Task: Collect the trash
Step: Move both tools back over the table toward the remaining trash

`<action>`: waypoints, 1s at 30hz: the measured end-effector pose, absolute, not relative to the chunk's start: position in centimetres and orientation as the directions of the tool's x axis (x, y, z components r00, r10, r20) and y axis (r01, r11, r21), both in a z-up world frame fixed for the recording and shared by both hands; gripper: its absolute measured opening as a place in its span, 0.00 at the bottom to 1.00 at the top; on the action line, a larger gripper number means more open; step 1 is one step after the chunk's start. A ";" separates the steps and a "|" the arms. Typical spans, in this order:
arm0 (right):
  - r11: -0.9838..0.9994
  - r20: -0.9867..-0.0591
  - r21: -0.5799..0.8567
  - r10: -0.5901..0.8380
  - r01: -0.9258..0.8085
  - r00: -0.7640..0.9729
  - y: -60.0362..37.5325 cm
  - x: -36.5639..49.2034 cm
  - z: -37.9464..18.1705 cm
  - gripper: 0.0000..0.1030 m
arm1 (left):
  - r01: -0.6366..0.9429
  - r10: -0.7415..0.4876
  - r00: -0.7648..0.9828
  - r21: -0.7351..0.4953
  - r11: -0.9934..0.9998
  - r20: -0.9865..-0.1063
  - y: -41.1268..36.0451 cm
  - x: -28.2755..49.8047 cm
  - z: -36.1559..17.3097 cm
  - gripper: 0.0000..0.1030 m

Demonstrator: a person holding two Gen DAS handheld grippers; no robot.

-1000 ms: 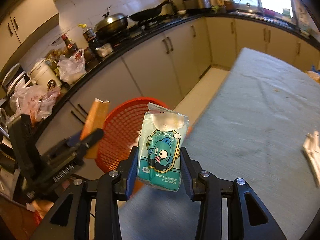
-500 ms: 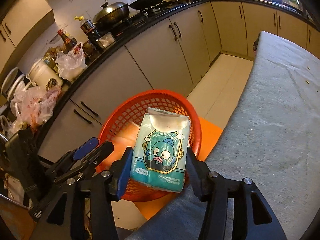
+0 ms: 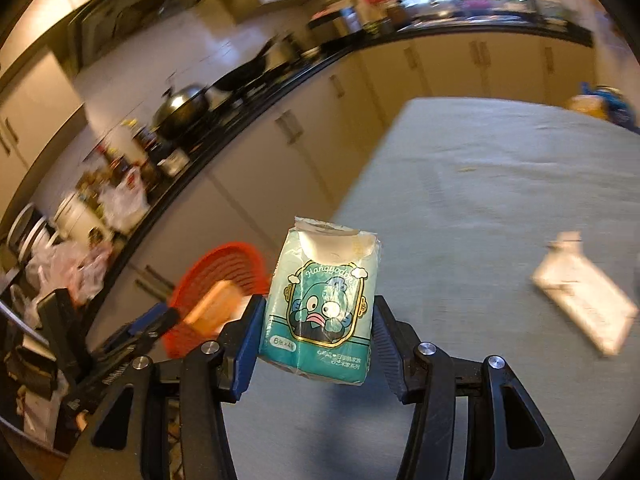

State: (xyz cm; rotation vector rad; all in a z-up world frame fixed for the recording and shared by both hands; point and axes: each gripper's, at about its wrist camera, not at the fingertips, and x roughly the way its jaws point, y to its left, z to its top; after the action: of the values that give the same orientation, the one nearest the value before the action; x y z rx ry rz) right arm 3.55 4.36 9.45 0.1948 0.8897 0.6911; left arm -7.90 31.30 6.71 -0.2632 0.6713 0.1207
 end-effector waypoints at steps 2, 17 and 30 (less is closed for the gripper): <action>0.812 -0.652 0.412 0.579 -0.414 0.489 -0.4 4.4 9.6 0.56 | -0.156 0.001 0.774 -0.189 0.969 -0.633 29.2 -7.3 7.1 0.58; 0.916 -0.690 0.374 0.378 -0.143 0.617 -19.6 9.3 8.0 0.62 | 0.099 -0.180 0.690 -0.156 0.983 -0.701 15.8 -2.6 6.3 0.58; 0.972 -0.801 0.061 0.184 -0.229 0.569 -18.8 11.2 3.7 0.71 | 0.251 -0.273 0.615 -0.145 0.957 -0.739 8.2 -0.2 5.6 0.61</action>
State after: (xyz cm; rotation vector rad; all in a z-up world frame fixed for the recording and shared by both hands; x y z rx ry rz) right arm 11.17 -18.80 3.74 -0.0516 0.9343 0.2428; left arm -0.21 8.18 5.55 -0.0277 0.8563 -0.3023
